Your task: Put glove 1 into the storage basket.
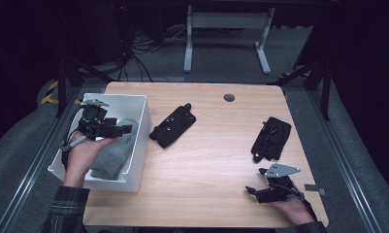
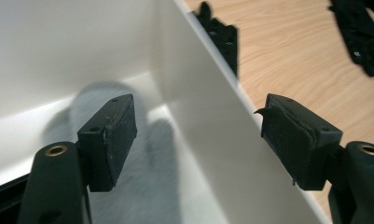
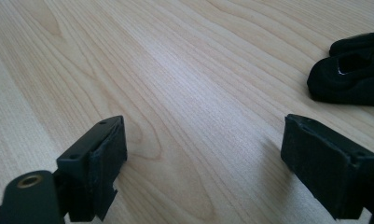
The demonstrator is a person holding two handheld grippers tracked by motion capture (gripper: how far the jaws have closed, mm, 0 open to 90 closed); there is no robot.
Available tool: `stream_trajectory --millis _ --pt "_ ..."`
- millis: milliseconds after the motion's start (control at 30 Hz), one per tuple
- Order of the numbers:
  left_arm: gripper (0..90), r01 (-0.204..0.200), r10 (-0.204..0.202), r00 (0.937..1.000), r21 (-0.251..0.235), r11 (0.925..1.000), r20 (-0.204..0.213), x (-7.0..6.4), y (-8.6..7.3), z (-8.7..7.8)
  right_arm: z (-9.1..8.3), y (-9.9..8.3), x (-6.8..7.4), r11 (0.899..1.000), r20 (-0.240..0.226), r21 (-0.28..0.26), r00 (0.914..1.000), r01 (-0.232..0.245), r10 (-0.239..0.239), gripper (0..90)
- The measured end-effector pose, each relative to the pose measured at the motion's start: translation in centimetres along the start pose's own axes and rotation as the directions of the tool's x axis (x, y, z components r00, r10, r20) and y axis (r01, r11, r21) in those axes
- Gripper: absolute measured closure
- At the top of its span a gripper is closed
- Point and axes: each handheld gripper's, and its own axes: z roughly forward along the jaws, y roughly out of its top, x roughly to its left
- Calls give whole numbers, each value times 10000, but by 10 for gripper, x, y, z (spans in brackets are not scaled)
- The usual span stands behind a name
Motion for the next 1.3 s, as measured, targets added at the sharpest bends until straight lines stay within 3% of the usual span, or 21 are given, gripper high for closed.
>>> stream_trajectory --millis 267,433,600,733,833,867,967,1000,1167,1233,1300 --pt "220 -798 805 9945 -135 9967 671 -37 11 13 0 0 0 10000 28 10 10000 11 -11 145" --pt "206 -1379 1390 9843 -171 9903 1084 -65 19 28 0 1 -1 10000 -30 40 10000 10 -10 166" --pt "187 -1920 1932 9720 -217 9812 1336 -88 22 41 -2 4 -1 9997 -117 224 9999 97 -94 248" --pt "175 -2283 2264 9617 -60 9736 1548 -106 21 54 -4 7 -3 9994 -206 336 9998 70 -63 333" --pt "172 -2408 2379 9576 -21 9706 1624 -114 17 63 -5 9 -4 9989 -285 464 9996 2 11 401" --pt "166 -2480 2437 9542 32 9688 1734 -118 15 69 -6 11 -6 9988 -339 492 9994 -56 73 481" --pt "160 -2664 2578 9486 240 9636 1834 -126 7 86 -7 13 -7 9985 -454 539 9989 -84 108 549" --pt "158 -2708 2609 9462 269 9623 1912 -127 4 90 -8 14 -8 9987 -466 503 9989 -7 30 622" --pt "147 -2954 2801 9379 481 9542 2046 -131 -13 112 -8 20 -15 9988 -474 482 9989 -11 34 811" --pt "143 -3056 2900 9360 519 9508 1995 -132 -19 118 -9 23 -17 9995 -372 310 9993 4 8 866" --pt "135 -2989 2812 9371 590 9525 2066 -131 -27 124 -10 26 -20 9999 -256 169 9997 -22 26 897"
